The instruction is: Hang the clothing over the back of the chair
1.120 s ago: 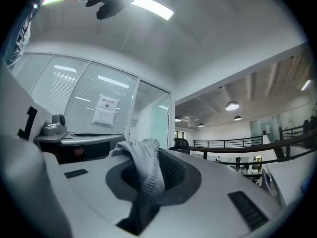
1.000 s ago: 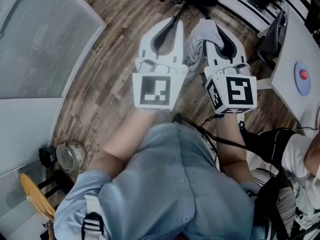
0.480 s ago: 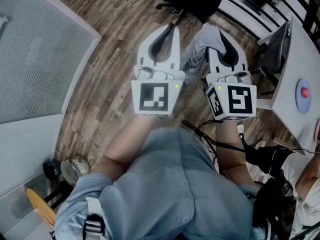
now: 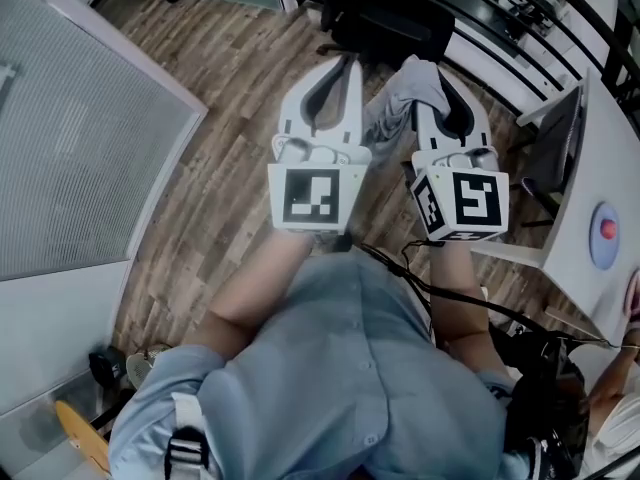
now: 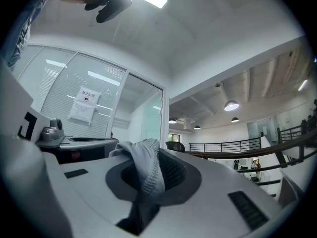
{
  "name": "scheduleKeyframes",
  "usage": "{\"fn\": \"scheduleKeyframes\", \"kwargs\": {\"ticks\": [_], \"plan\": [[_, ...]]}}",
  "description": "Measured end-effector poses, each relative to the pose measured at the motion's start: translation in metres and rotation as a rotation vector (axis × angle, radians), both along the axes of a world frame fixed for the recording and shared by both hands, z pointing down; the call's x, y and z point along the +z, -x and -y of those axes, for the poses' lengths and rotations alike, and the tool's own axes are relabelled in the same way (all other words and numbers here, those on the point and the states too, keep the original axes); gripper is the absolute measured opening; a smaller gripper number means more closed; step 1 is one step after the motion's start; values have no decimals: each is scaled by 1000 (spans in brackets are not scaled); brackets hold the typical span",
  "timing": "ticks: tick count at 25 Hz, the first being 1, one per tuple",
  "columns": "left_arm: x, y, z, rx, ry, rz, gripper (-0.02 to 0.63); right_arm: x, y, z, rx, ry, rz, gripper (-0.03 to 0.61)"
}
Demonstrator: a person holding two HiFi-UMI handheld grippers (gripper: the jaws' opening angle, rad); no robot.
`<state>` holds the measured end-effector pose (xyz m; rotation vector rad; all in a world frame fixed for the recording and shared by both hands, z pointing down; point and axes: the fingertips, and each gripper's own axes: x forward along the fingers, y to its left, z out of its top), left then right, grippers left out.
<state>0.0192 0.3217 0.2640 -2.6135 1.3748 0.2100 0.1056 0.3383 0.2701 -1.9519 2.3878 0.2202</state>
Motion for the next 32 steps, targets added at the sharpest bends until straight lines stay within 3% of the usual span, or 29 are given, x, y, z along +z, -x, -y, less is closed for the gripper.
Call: {"fn": "scheduleKeyframes", "kwargs": {"ticks": [10,22,32], "plan": [[14,-30,70,9,29,13,18,7,-24,73,-18,36,-4,40],[24,-89,194,-22,53,45,18,5,-81,195,-63,39,8,40],[7,-99,280,-98,-3,41,18,-14,-93,295,-135,-1,6,40]]}}
